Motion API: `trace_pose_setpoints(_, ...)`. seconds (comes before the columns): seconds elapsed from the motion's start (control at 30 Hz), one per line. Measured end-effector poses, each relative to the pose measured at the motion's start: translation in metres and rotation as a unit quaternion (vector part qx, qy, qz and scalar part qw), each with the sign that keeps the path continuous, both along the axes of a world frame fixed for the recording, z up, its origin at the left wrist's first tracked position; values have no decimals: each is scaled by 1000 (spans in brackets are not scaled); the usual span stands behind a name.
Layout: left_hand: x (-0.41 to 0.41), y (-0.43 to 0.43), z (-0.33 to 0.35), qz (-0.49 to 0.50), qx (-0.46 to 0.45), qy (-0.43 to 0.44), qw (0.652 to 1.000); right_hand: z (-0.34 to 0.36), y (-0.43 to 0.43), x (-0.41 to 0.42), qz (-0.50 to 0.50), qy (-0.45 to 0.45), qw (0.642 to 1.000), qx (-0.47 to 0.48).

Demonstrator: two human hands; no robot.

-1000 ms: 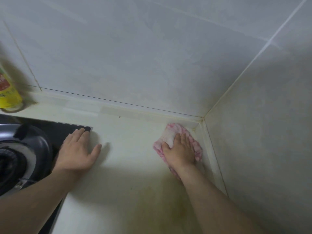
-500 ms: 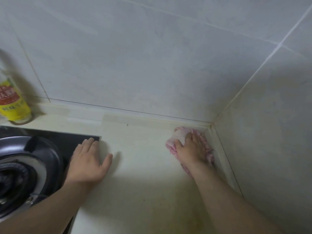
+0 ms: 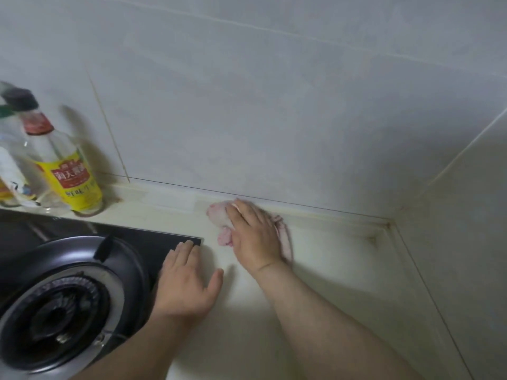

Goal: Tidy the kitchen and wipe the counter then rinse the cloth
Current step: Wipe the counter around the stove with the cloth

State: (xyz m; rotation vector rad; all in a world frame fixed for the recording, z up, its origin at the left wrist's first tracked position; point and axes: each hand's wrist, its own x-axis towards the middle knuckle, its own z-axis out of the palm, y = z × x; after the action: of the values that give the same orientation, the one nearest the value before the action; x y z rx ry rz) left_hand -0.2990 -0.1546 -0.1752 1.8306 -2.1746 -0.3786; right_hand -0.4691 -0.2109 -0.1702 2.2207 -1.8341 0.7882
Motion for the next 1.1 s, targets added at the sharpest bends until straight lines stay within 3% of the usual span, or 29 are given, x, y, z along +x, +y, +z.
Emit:
trace_pose_setpoints(0.17,0,-1,-2,-2,4,6,1000,3,-25,2,64,146,987,3)
trace_pose_setpoints(0.47,1,-1,-5,-1,-2,-2,1000,21,-36,-2,96,137,977,-133)
trace_pose_setpoints(0.8,2,-1,-3,2,-8,9,1000,17,-35,-17,65,139,988,27)
trace_pose_setpoints(1.1,0,-2,-2,5,-2,-4,1000,12,-1,-121,-24,164,985,43)
